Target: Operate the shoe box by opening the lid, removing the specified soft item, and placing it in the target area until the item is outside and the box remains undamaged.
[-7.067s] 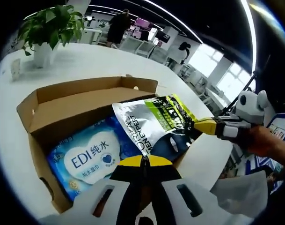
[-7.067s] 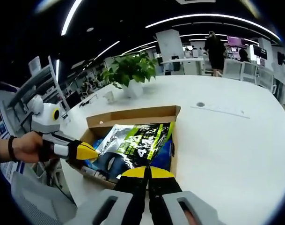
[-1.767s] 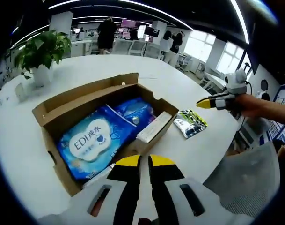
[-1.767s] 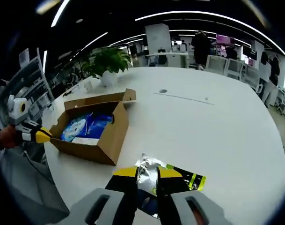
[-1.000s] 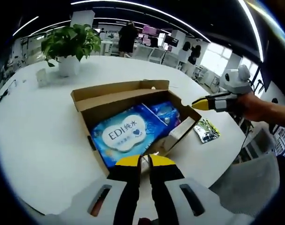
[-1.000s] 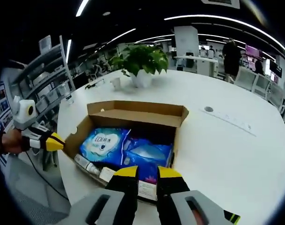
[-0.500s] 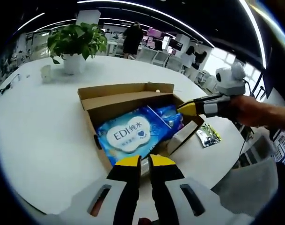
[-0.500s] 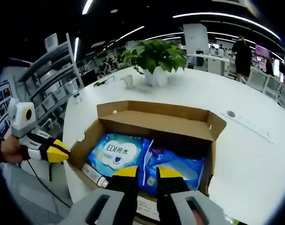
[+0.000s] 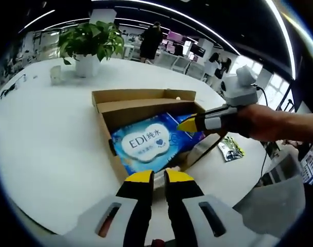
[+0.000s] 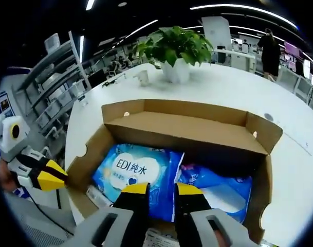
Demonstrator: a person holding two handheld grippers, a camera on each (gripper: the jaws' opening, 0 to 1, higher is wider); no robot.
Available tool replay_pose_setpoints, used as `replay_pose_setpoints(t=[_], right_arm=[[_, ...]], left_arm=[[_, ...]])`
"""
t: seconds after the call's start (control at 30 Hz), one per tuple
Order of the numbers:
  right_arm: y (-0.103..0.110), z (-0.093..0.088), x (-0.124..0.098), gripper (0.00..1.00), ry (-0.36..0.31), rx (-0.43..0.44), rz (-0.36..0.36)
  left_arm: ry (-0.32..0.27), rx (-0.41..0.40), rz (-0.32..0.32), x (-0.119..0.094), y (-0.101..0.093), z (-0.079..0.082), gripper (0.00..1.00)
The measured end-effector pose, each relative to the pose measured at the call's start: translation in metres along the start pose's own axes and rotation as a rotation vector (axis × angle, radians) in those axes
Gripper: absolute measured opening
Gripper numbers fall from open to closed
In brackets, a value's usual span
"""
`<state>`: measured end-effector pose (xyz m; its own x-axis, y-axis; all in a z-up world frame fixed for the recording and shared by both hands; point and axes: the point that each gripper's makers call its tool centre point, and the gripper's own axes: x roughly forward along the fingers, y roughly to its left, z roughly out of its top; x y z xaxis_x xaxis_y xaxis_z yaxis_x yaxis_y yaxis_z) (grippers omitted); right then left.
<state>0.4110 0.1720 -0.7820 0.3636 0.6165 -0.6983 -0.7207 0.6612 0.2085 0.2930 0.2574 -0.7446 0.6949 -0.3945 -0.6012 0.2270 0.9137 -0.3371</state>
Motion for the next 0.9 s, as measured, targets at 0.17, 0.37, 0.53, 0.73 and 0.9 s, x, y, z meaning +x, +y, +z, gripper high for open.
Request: replay_pose_setpoints(t=[0.17, 0.37, 0.53, 0.73, 0.9], right_arm=[[-0.007, -0.001, 0.006, 0.14, 0.012, 0.002, -0.014], [-0.016, -0.001, 0.007, 0.14, 0.004, 0.037, -0.031], [-0.008, -0.004, 0.014, 0.10, 0.013, 0.037, 0.001], [-0.006, -0.007, 0.012, 0.00, 0.023, 0.018, -0.026], [-0.002, -0.008, 0.009, 0.00, 0.019, 0.023, -0.025]], left_arm=[[-0.007, -0.018, -0.001, 0.000, 0.001, 0.000, 0.06], [-0.005, -0.024, -0.006, 0.001, -0.001, 0.000, 0.06], [-0.008, -0.032, -0.006, 0.002, 0.000, -0.001, 0.06], [-0.003, -0.038, -0.012, 0.003, 0.000, -0.002, 0.05], [0.008, -0.028, -0.026, 0.005, -0.006, -0.004, 0.05]])
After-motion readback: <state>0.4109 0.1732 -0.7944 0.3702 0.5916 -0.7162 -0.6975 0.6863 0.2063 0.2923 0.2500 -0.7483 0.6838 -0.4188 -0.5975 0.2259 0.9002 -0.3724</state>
